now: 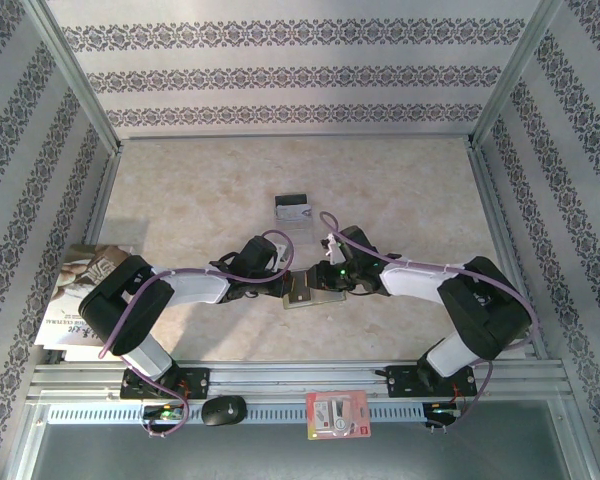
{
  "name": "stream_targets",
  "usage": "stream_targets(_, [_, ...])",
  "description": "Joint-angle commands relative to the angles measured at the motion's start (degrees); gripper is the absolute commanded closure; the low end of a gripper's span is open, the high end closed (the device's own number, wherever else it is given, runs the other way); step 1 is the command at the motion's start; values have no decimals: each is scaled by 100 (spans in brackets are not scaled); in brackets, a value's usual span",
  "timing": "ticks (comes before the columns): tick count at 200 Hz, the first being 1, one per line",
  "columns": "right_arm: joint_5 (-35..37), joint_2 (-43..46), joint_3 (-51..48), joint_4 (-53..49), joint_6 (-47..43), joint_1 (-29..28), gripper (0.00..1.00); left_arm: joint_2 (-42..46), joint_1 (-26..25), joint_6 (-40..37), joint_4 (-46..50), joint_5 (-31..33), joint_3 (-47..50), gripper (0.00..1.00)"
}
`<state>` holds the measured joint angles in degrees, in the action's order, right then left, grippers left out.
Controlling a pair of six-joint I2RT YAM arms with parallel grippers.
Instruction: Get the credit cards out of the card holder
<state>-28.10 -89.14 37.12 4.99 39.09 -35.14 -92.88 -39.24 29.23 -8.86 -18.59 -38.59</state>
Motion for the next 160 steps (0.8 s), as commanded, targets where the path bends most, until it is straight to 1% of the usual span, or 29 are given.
stream_targets(1, [-169, -228, 136, 106, 44, -51, 73, 71, 92, -128, 343, 151, 142, 94])
stream_targets(40, [-148, -400, 137, 119, 81, -28, 76, 139, 92, -131, 419, 211, 208, 93])
stream_targets(53, [-151, -409, 145, 108, 86, -28, 76, 219, 92, -98, 393, 199, 259, 89])
stream_targets(75, [-118, -408, 190, 3, 38, -37, 77, 480, 87, -30, 323, 150, 314, 85])
stream_targets(117, [141, 63, 272, -209, -74, -64, 77, 831, 75, -89, 423, 142, 187, 82])
stream_targets(134, [142, 109, 356, -285, -119, -74, 78, 716, 32, -169, 441, 151, 86, 82])
stream_targets(160, [13, -100, 462, -263, -61, -133, 78, 394, 13, -186, 399, 292, 66, 83])
